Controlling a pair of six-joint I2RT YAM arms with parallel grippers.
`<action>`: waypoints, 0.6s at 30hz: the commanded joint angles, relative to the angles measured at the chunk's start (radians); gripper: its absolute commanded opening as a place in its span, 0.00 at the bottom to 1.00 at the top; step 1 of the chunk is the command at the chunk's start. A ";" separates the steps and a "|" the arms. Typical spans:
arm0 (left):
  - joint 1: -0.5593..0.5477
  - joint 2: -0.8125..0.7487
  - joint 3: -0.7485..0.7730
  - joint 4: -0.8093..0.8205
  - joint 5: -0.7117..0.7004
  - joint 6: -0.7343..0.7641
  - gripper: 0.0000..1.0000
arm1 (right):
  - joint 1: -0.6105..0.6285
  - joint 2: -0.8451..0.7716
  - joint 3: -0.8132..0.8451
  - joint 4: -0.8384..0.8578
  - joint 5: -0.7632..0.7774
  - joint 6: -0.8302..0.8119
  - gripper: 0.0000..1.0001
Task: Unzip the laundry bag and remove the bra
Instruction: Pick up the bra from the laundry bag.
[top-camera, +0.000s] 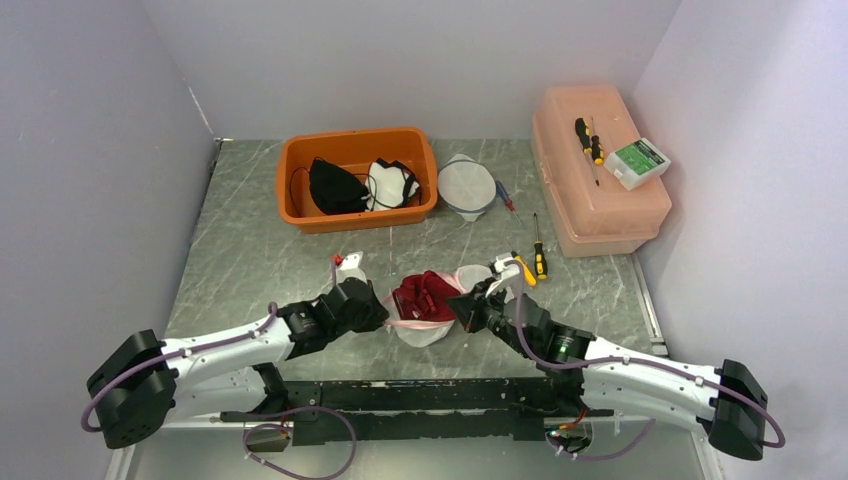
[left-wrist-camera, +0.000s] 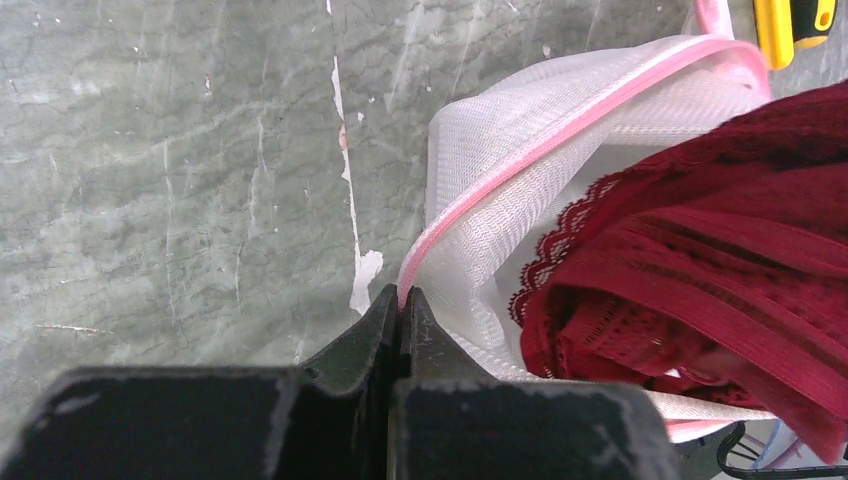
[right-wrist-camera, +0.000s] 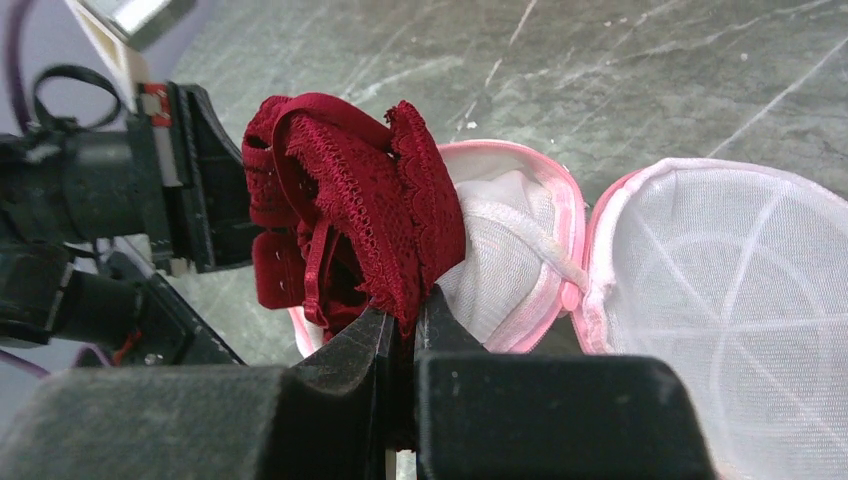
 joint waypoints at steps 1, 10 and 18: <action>0.002 0.006 -0.011 -0.013 -0.017 -0.002 0.03 | 0.001 -0.065 0.005 0.089 0.038 0.026 0.00; 0.002 -0.206 0.053 -0.140 -0.013 0.081 0.89 | 0.001 -0.094 -0.003 0.029 0.000 -0.069 0.00; 0.003 -0.376 0.176 -0.177 0.009 0.369 0.94 | 0.002 -0.127 -0.019 0.014 -0.046 -0.143 0.00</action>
